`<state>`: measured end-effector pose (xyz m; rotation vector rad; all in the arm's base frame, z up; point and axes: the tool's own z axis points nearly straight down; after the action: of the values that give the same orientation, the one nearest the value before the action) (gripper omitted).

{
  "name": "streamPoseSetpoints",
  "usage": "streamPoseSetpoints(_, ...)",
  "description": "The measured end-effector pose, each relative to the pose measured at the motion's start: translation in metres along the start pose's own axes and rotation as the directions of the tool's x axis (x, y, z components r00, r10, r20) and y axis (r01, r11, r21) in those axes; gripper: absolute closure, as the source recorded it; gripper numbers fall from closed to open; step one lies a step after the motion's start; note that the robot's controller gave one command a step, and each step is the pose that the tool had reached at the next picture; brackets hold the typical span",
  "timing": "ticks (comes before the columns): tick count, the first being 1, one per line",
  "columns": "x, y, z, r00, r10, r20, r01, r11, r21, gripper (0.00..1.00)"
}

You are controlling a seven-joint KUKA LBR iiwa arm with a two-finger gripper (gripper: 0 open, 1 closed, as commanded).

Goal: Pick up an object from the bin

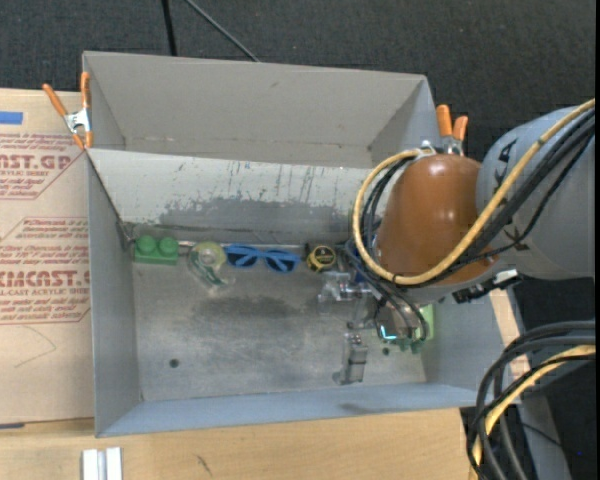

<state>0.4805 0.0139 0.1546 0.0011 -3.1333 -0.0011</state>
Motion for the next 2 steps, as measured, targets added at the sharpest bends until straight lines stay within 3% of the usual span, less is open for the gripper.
streamPoseSetpoints(1,-0.108,-0.103,0.037,0.990,0.139,0.015,-0.139,0.990,0.001,0.00)
streamPoseSetpoints(2,-0.112,-0.131,0.077,0.968,0.249,0.012,-0.249,0.968,-0.005,0.00)
